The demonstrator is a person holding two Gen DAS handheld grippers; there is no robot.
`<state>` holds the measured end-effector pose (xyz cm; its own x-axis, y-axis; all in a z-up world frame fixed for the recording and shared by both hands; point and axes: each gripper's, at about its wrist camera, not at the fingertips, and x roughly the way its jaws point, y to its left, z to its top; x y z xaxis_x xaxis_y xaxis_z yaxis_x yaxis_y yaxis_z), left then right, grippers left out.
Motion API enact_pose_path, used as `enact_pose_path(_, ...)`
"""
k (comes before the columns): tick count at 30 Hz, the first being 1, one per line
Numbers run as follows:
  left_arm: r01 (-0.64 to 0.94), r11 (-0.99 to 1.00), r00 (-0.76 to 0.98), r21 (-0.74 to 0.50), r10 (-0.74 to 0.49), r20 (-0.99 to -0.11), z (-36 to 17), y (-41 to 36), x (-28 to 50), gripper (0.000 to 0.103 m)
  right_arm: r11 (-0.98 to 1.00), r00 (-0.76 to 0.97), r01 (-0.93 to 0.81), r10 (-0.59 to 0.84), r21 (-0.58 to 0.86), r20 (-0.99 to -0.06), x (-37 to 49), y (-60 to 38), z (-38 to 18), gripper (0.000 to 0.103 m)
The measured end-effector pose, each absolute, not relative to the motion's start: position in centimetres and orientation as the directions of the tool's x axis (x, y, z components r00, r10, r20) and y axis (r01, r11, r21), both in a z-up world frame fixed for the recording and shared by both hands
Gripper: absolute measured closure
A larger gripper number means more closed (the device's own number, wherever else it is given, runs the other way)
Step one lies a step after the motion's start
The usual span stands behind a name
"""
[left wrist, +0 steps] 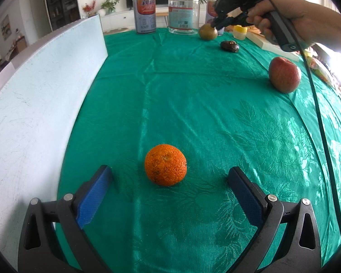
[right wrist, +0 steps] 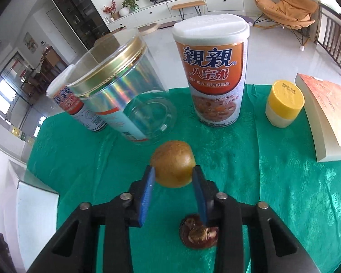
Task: Organize fruits
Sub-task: 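Grasp the brown kiwi beside the cans with the right tool, then carry the kiwi back and set it on the table, opening the right tool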
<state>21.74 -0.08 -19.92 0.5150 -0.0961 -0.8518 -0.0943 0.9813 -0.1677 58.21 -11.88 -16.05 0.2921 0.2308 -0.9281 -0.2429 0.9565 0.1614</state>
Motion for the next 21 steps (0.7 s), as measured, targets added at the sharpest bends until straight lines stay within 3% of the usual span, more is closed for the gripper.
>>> enact_pose_path(5, -0.095, 0.982, 0.515, -0.166, -0.094, -0.852, -19.9, 0.0, 21.8, 0.001, 0.923, 0.214, -0.360, 0.224, 0.136, -0.951, 53.8, -12.1, -14.6, 0.102)
enact_pose_path(7, -0.096, 0.982, 0.515, -0.164, -0.092, -0.852, -19.9, 0.0, 21.8, 0.001, 0.925, 0.270, -0.365, 0.215, 0.107, -0.939, 53.5, -12.6, -13.6, 0.095)
enact_pose_path(9, -0.096, 0.982, 0.515, -0.165, -0.092, -0.852, -19.9, 0.0, 21.8, 0.001, 0.931, 0.309, -0.354, 0.205, 0.087, -0.929, 54.1, -12.6, -13.0, 0.065)
enact_pose_path(10, -0.096, 0.982, 0.515, -0.165, -0.093, -0.852, -19.9, 0.0, 21.8, 0.001, 0.935, 0.322, -0.346, 0.202, 0.084, -0.925, 54.4, -12.4, -12.8, 0.039)
enact_pose_path(11, -0.096, 0.982, 0.515, -0.165, -0.092, -0.852, -19.9, 0.0, 21.8, 0.001, 0.934, 0.328, -0.347, 0.208, 0.087, -0.921, 54.6, -12.1, -12.9, 0.028)
enact_pose_path(14, -0.096, 0.981, 0.515, -0.166, -0.094, -0.852, -19.9, 0.0, 21.8, 0.001, 0.913, 0.286, -0.399, 0.209, 0.083, -0.935, 55.7, -9.5, -14.7, 0.028)
enact_pose_path(16, -0.096, 0.981, 0.515, -0.167, -0.094, -0.852, -19.9, 0.0, 21.8, 0.001, 0.902, 0.242, -0.430, 0.135, 0.019, -0.961, 55.6, -7.5, -16.7, 0.028)
enact_pose_path(20, -0.096, 0.981, 0.515, -0.167, -0.094, -0.852, -19.9, 0.0, 21.8, 0.001, 0.877, 0.195, -0.470, -0.007, -0.099, -0.981, 54.7, -5.8, -19.0, 0.054)
enact_pose_path(21, -0.096, 0.981, 0.515, -0.166, -0.094, -0.852, -19.9, 0.0, 21.8, 0.001, 0.882, 0.185, -0.461, -0.013, -0.099, -0.983, 54.6, -5.8, -18.9, 0.054)
